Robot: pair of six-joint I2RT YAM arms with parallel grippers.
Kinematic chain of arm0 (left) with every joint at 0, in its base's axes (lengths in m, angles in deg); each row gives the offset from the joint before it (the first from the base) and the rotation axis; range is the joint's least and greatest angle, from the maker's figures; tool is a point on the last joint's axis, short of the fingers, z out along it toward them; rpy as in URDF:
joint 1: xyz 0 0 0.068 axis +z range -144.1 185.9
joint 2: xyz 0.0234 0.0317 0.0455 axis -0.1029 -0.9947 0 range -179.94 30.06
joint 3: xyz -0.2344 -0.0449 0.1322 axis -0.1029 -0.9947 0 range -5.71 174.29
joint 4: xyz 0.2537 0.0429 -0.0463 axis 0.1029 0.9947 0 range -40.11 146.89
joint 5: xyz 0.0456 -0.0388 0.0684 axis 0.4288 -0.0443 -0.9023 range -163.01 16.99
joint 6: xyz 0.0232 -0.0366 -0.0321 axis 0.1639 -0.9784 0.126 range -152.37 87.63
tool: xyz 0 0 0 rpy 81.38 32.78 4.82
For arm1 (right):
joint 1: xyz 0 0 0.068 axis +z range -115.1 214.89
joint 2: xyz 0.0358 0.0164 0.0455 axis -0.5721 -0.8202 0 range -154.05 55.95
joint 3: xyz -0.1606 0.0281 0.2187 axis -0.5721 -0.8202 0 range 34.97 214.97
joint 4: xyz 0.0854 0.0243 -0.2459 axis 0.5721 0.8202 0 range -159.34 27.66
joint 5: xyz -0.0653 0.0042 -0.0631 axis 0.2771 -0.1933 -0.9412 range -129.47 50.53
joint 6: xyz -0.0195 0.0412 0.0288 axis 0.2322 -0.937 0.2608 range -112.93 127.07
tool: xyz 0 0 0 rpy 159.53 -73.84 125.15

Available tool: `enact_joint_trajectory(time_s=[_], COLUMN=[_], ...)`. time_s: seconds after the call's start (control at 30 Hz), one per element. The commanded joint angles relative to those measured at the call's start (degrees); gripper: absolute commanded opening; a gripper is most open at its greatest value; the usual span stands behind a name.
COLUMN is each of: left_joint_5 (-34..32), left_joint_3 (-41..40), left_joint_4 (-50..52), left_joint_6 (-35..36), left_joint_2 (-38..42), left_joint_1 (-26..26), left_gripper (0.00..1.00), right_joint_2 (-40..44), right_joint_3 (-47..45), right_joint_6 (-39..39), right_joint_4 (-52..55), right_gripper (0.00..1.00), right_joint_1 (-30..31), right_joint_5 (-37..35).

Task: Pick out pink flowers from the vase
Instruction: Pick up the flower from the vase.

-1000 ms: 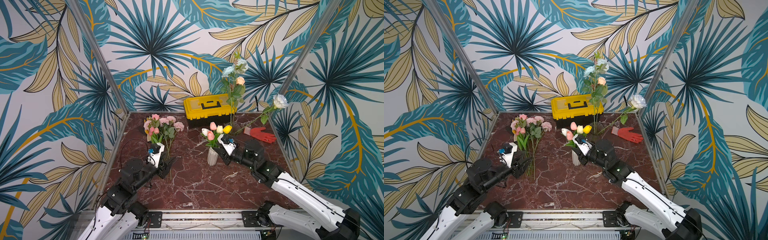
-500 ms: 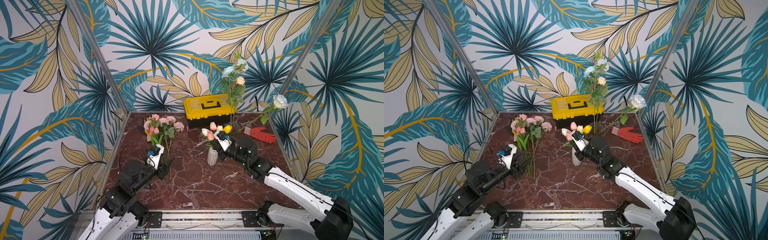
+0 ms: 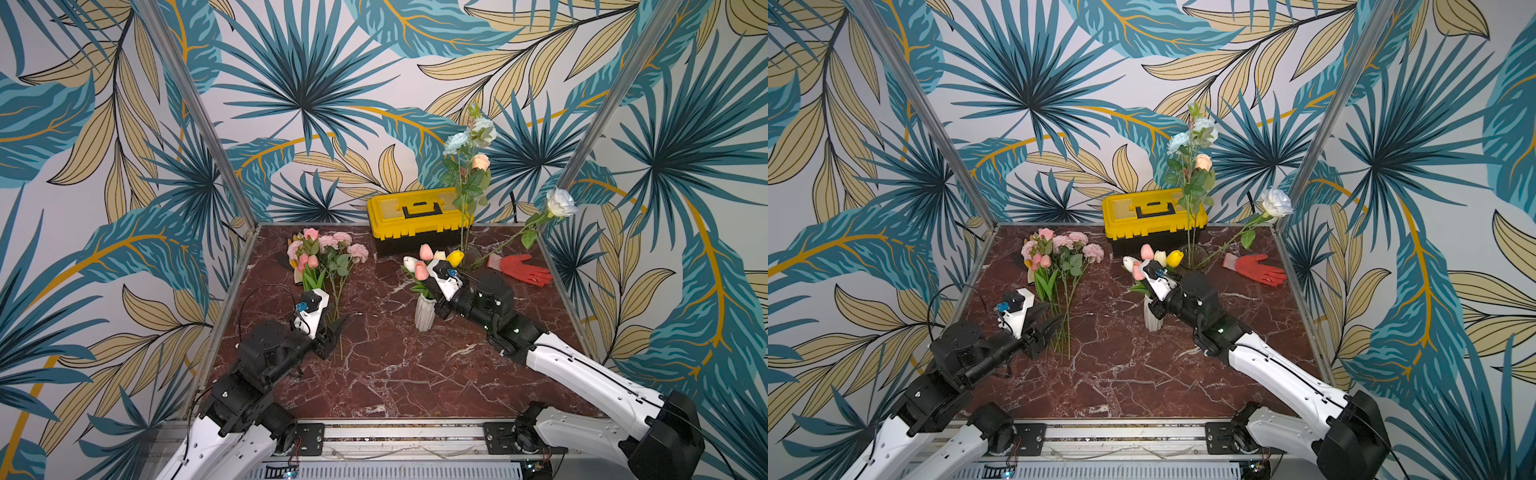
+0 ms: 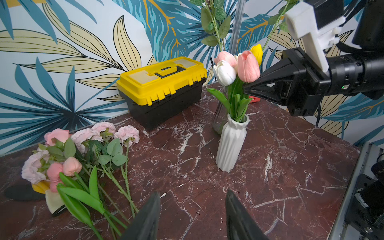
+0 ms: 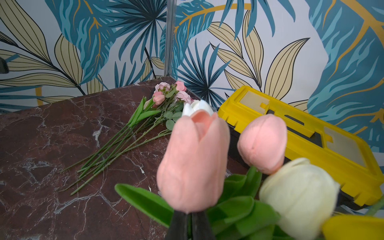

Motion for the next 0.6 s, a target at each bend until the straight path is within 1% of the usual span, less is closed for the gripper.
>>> enact_joint_trajectory(time_s=[0.0,0.17,0.3,0.4,0.57], left_joint_5=[0.55,1.69,3.72,7.09,15.22], left_joint_3=[-1.19,-0.77,-0.49,-0.37,1.96], left_joint_4=[-0.81,-0.96,-2.64,-4.54,-6.81], left_joint_6=[0.85,0.48,-0.36,-1.10,0.35], left_joint_2=[0.29,-0.11,-0.55,-1.51,-4.97], left_joint_1=[-0.16,-0.16,-0.15,-0.15,-0.15], left_gripper=[0.51,0.51,0.51,0.51,0.56], right_joint_2=[2.98,6.30,8.11,9.30,10.55], right_joint_3=[0.61,5.04,10.89,15.33,22.27], right_joint_6=[-0.74,-1.11,-0.71,0.14,1.54], right_joint_4=[0.55,6.18,13.35,17.86,23.26], right_gripper=[0.00,0.00,0.00,0.00,0.00], right_joint_1=[0.12,0.08,0.07,0.11,0.08], right_joint_5=[1.67,1.71,1.75,3.38,7.03])
